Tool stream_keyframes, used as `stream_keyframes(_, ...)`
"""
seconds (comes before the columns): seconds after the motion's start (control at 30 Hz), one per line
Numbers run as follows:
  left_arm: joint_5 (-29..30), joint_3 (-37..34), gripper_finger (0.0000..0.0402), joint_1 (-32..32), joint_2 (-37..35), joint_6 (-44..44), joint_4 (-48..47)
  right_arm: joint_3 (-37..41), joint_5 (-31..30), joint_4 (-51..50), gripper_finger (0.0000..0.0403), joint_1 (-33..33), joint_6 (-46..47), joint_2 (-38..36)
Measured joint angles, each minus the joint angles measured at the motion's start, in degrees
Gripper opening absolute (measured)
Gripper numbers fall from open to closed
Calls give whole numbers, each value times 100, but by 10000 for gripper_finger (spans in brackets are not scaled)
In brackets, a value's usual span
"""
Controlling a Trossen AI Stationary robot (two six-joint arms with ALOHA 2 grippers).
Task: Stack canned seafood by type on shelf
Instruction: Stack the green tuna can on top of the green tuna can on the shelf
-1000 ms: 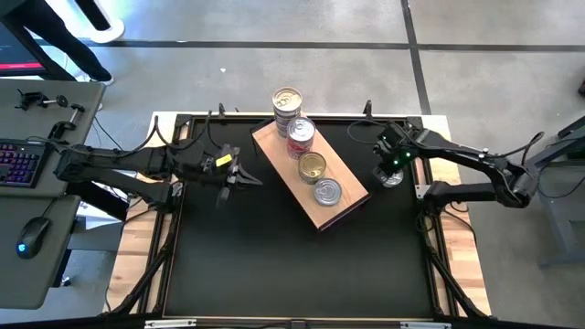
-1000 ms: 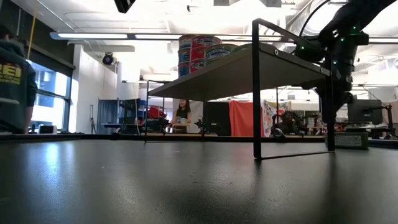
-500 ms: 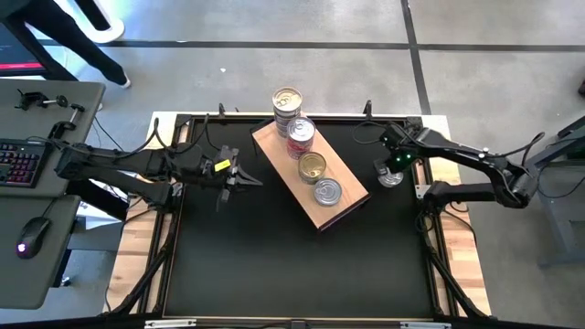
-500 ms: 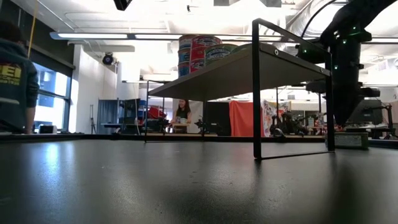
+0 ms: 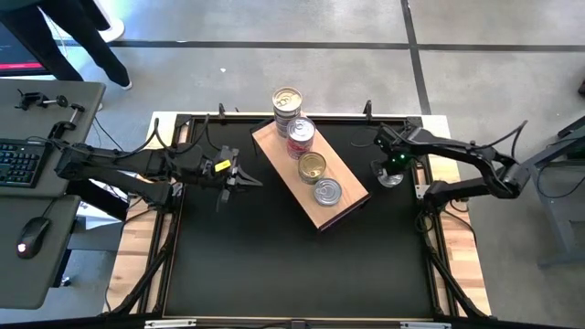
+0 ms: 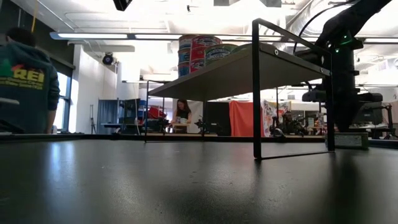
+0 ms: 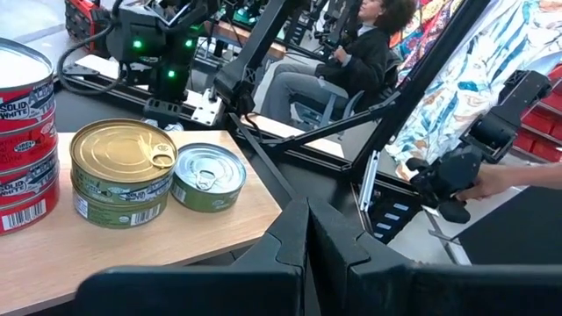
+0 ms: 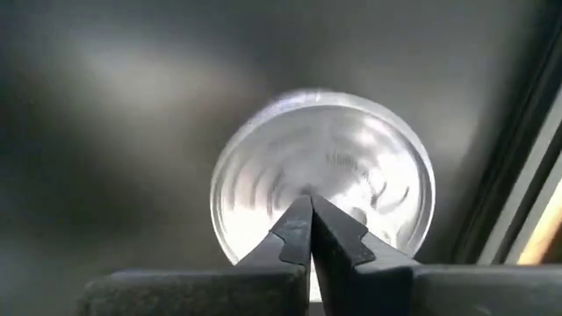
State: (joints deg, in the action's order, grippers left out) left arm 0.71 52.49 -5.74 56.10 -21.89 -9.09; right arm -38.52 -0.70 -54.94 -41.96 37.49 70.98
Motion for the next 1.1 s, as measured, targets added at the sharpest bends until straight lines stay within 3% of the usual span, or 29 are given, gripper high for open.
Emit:
stream_keyframes(0.3, -2, 0, 0, 0, 0, 147, -32, 314, 311, -290, 0, 286, 208, 59)
stream_keyframes(0.63, -4, 0, 0, 2, 0, 312, -80, 718, 604, -283, 0, 793, 735, -701)
stream_keyframes(1.1, -6, 0, 0, 2, 0, 459, -108, 1107, 1643, -122, 0, 2176, -859, -1080)
